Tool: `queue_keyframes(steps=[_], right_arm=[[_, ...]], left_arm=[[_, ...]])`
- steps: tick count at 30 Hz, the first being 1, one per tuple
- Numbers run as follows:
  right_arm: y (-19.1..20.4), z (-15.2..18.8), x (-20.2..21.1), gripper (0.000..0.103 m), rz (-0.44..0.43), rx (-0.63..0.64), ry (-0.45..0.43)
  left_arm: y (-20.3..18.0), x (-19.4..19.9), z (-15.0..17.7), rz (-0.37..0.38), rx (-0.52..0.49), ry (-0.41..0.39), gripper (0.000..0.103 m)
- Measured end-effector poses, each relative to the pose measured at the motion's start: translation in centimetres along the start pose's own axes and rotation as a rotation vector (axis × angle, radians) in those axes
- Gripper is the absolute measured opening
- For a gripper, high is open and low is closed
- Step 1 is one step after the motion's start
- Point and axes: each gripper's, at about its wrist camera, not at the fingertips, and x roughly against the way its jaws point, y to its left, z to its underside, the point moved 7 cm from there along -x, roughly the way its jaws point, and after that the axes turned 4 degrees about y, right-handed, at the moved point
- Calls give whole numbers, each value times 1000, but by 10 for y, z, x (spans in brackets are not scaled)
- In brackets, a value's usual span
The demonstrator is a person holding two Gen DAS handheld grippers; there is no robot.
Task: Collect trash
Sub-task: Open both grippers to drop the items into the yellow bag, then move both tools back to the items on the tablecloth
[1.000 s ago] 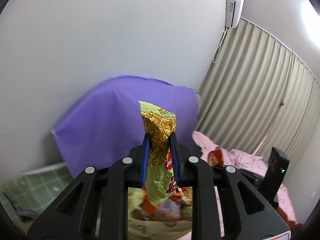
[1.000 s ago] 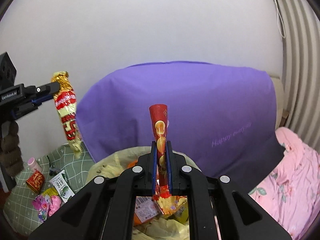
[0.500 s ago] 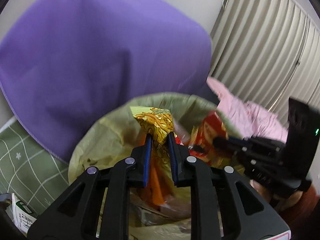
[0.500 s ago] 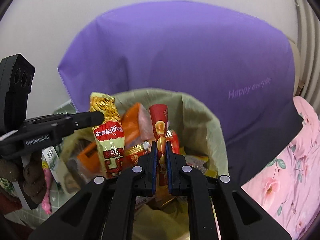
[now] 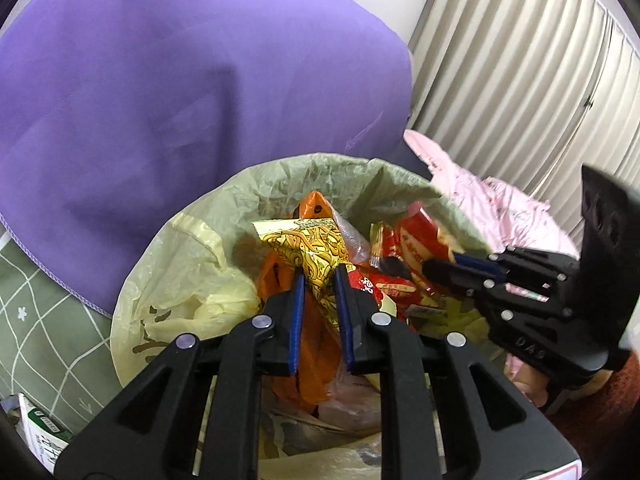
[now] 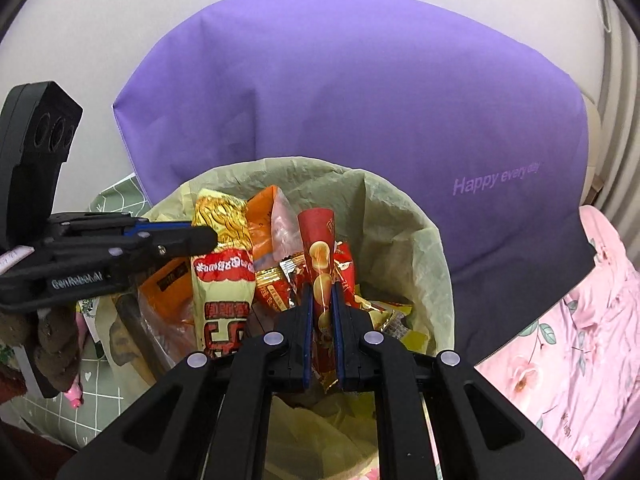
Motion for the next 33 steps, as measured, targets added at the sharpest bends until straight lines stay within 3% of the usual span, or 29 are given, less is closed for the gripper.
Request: queue_keyframes(steps=[6, 8, 15, 23, 28, 33], right_arm=[[0, 0, 4, 23, 35, -5, -3], [-1, 1, 5, 28, 46, -9, -2], [2, -3, 17, 40, 57, -16, -34], [32, -28, 42, 43, 49, 20, -128], [74, -44, 43, 43, -33, 58, -165], [134, -49, 23, 43, -128, 150, -141]], left_arm=[[5, 7, -6, 38, 23, 15, 22], [7, 13, -7, 54, 36, 11, 31], [15, 50, -10, 21, 63, -73, 39], [59, 114, 18, -120, 131, -180, 43], [105, 153, 56, -230, 221, -216, 43], [157, 201, 100, -350, 320, -245, 43]])
